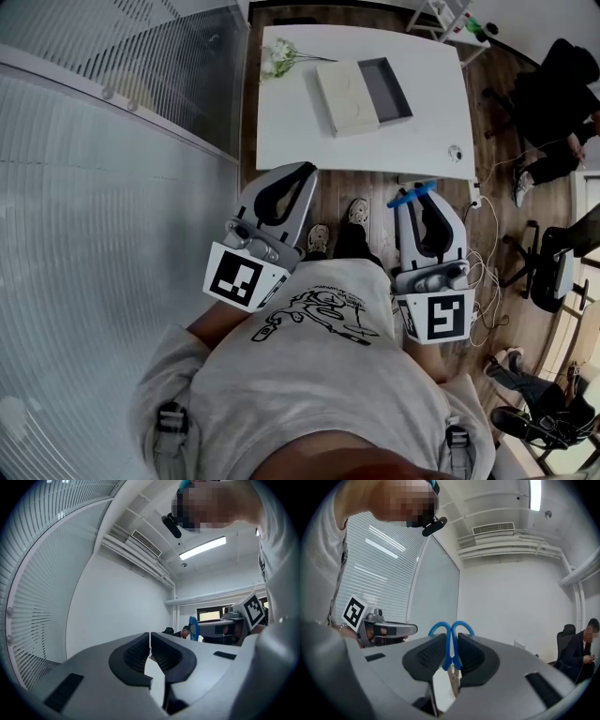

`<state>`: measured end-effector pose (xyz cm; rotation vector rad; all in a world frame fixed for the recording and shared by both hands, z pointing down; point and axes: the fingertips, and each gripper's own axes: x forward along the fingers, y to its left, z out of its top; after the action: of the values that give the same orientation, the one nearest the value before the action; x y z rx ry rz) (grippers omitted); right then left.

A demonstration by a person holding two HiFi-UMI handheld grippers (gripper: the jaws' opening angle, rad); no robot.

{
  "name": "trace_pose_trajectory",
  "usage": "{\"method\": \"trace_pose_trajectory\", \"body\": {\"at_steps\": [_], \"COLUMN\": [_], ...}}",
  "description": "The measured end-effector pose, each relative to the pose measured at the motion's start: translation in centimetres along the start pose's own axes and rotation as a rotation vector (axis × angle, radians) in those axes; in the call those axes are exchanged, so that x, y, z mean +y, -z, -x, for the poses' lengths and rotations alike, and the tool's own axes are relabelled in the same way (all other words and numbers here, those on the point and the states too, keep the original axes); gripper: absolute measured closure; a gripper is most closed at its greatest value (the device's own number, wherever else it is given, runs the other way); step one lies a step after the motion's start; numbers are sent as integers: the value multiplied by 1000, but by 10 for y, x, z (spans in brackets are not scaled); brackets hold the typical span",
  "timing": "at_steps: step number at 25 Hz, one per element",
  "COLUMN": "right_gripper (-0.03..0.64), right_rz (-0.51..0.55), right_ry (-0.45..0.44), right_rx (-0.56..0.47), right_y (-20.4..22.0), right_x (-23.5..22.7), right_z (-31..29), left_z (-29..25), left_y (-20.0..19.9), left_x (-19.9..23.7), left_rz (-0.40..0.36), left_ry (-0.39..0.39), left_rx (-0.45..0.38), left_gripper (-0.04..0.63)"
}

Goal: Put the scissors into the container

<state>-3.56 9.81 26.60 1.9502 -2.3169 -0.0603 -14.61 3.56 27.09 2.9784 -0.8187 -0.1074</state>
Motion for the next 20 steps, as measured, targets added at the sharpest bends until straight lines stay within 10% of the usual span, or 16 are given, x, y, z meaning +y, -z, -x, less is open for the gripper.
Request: {"method": "trace_pose_trajectory", "body": {"at_steps": [20], "right_gripper": [531], "right_rz": [-1], "right_ry": [-33], "right_rx": [-31], "right_y": [-9], "right_x": [-66], "right_z": [-41], "left_z": [-70], "left_y": [-11], "left_x": [16], "left_rz": [-10], "left_ry": [-49], "left_rx": [-17], "left_gripper": [568]}}
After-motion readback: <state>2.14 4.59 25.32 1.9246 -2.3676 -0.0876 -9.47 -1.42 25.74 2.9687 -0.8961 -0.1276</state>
